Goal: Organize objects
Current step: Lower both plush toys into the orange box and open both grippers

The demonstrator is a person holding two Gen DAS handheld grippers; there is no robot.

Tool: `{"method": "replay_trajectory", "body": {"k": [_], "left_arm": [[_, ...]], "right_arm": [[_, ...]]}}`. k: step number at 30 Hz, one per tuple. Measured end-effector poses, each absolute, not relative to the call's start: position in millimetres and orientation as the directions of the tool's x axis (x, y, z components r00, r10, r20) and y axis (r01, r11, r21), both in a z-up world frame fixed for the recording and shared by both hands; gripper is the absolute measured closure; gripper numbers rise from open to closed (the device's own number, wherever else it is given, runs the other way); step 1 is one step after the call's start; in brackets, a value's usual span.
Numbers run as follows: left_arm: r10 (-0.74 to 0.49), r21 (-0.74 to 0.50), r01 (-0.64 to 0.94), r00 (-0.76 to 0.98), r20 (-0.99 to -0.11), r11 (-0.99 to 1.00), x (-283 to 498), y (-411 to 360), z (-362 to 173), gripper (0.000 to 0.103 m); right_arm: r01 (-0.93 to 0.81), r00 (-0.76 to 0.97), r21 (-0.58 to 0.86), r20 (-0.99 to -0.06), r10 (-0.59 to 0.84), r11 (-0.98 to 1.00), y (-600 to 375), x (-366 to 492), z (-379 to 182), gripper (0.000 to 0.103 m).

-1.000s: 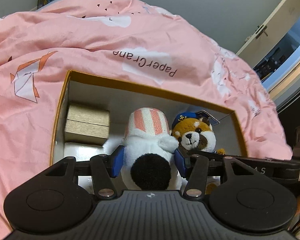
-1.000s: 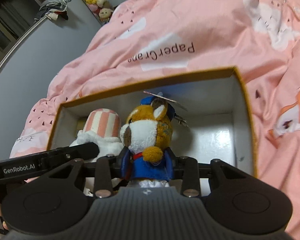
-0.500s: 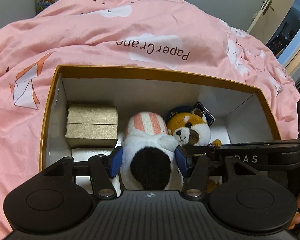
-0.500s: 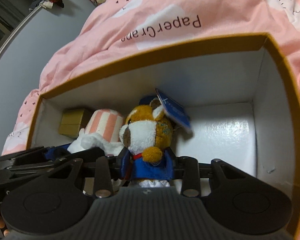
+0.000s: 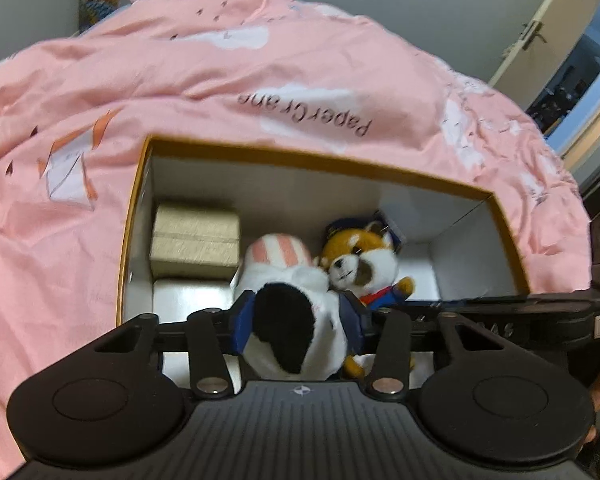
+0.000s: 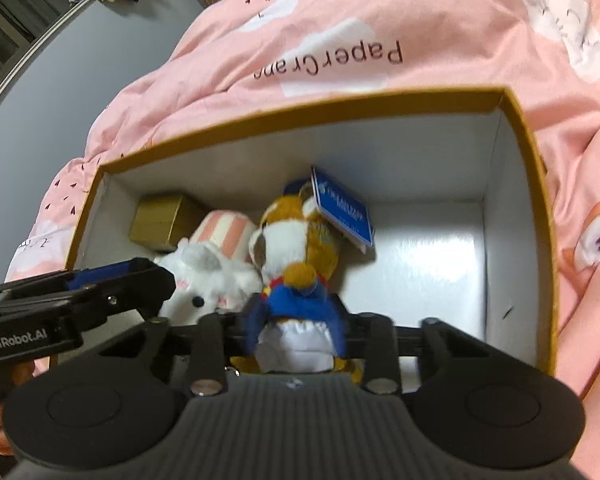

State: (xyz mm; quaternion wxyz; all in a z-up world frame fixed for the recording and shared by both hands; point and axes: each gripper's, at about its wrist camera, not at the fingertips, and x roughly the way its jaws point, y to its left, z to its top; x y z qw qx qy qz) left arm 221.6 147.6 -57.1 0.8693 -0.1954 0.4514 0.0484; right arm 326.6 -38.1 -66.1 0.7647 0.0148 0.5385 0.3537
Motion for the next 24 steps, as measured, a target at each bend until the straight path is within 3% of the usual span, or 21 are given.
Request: {"method": "replay_trajectory", "body": {"k": [3,11,14,18,24], "left_arm": [[-0.079,-0.305,-0.287,0.597,-0.798,0.908,221.4,153.4,-63.1,0.068],[-0.07,-0.307,-0.295,0.609,-0.79,0.905,224.6,156.6,-66.5,0.069],[-0.049,-0.302,-0.3,0.632,-0.773,0.905,218.9,154.7,-60.9,0.069],[-0.01,-0.291,-0.297,0.683,-0.73,0.91,201.4,145.8,-38.8,0.069],[-0.018,-0.268,-0.178,0.802,-0.597,0.947,157.6,104.8,13.4,0.071]], "right_arm": [[-0.513,0.162,0.414,-0.814,0.559,0.752,-30.1,330.7,-70.5,0.076],[-0.526,0.168,0.389,-0.824,0.541,0.756,-21.4,330.1,-73.1,0.076],[-0.525,0.179,0.378,-0.827,0.534,0.762,-23.8,326.5,-67.7,0.072],[-0.569,0.248,0.336,-0.801,0.545,0.751,-31.7,307.4,-41.1,0.071],[-0.608,0.345,0.275,-0.753,0.56,0.745,-65.6,259.7,-1.1,0.068]]}}
